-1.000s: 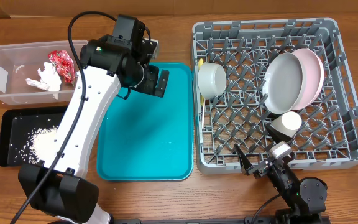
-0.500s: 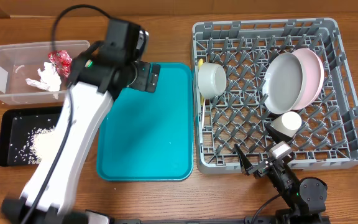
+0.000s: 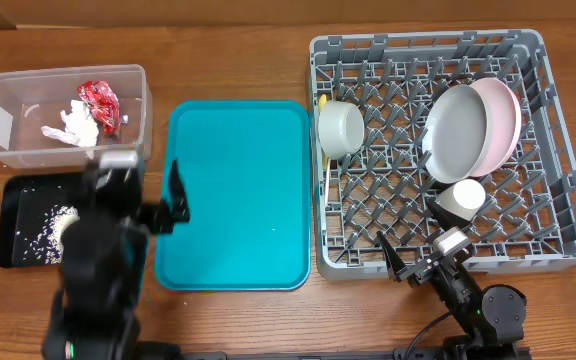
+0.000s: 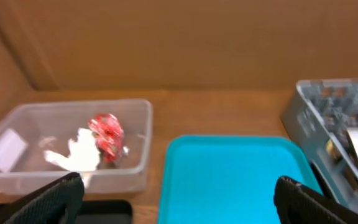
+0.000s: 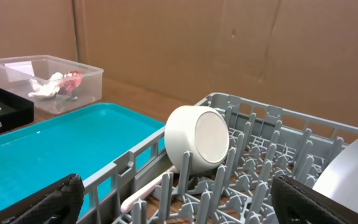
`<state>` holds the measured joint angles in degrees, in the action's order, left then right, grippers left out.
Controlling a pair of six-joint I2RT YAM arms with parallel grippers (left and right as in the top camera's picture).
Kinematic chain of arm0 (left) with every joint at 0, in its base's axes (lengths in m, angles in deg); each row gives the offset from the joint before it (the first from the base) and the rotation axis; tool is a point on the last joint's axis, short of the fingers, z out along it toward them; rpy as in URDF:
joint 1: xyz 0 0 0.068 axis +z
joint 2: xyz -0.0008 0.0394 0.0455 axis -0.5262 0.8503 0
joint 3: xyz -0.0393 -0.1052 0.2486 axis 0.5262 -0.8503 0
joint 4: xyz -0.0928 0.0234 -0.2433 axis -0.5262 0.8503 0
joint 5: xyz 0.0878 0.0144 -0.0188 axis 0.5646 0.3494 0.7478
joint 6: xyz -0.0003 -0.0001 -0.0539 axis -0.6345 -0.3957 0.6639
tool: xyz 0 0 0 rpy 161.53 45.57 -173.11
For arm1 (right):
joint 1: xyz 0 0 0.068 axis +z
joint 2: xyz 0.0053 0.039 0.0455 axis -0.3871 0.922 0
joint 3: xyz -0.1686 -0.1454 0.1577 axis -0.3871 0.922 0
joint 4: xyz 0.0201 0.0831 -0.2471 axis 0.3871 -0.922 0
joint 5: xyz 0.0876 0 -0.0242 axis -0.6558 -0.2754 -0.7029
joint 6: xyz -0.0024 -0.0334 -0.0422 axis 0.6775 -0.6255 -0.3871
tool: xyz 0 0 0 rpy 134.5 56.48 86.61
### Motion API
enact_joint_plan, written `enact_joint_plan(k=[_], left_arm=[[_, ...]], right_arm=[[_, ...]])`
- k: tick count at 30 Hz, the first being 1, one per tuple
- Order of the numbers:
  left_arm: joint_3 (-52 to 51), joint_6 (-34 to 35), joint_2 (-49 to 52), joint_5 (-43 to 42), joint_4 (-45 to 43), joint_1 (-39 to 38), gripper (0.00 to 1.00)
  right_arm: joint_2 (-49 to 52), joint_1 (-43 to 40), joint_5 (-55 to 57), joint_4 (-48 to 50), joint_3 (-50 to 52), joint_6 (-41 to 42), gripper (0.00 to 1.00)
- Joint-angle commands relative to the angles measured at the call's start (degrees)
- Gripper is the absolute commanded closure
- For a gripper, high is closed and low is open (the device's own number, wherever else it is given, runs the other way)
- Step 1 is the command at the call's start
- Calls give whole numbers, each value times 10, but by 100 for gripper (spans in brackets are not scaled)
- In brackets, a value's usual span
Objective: Sort waste into correct bins and load items into the dishwasher rack
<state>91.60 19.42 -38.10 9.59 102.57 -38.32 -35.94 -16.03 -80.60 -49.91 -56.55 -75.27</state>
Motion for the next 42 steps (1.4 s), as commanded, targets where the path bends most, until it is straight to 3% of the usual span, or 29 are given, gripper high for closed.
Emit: enact_joint_plan(k=[1, 8, 20, 29, 42], left_arm=[[-77, -13, -122, 8, -27, 24, 0], [-243, -12, -322, 12, -89, 32, 0], [-428, 5, -321, 7, -282, 32, 0], [-426, 7, -320, 5, -216, 31, 0], [-426, 7, -319, 6, -217, 31, 0]], right_arm=[[-5, 0, 3, 1, 6, 3, 0], [-5, 0, 4, 1, 6, 3, 0], [-5, 0, 4, 1, 6, 3, 0], [-5, 0, 3, 1, 6, 3, 0], [-5, 0, 3, 1, 6, 3, 0]])
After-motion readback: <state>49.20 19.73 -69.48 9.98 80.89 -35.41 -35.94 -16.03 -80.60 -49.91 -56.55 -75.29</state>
